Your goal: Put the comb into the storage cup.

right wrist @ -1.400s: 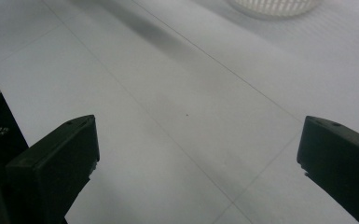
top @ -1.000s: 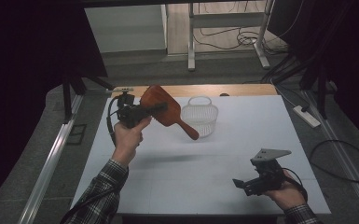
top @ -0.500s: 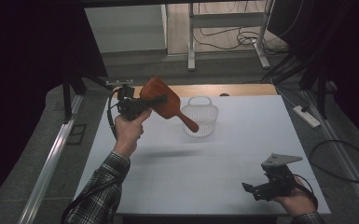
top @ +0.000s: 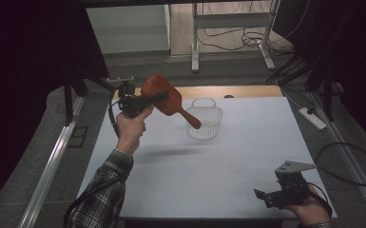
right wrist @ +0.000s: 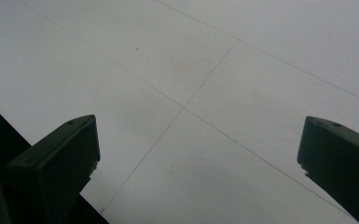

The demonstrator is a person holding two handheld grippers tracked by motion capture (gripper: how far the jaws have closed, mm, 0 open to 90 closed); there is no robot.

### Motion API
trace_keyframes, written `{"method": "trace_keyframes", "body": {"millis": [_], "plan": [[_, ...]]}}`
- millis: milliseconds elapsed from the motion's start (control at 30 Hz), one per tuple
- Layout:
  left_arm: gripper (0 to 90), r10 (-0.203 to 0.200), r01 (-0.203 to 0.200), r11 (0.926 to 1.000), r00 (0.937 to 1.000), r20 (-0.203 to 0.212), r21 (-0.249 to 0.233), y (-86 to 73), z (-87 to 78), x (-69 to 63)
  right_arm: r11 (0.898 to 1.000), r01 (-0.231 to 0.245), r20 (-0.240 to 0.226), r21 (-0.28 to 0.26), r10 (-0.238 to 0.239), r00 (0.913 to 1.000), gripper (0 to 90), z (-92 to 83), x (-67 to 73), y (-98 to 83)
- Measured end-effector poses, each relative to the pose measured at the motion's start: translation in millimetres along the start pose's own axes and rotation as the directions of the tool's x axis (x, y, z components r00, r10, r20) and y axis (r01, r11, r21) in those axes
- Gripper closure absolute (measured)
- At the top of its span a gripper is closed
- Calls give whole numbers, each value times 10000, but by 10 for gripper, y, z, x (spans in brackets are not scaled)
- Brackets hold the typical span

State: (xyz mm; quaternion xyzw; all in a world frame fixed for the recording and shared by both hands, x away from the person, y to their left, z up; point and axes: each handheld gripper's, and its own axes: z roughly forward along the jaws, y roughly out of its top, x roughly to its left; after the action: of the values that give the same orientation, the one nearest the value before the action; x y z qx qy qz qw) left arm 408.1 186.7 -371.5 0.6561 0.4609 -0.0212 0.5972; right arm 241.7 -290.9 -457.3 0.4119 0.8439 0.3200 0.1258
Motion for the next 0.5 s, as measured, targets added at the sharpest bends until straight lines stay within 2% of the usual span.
{"method": "trace_keyframes", "body": {"millis": [300, 500], "plan": [[535, 26, -26, 10000, 10000, -25, 3, 41, 66, 1, 9998, -125, 288, -181, 130, 9995, 0, -99, -26, -54], [534, 117, -117, 9999, 9997, -237, 4, 90, 112, 3, 9995, -204, 394, -244, 213, 9990, 0, -151, -44, -86]]}}
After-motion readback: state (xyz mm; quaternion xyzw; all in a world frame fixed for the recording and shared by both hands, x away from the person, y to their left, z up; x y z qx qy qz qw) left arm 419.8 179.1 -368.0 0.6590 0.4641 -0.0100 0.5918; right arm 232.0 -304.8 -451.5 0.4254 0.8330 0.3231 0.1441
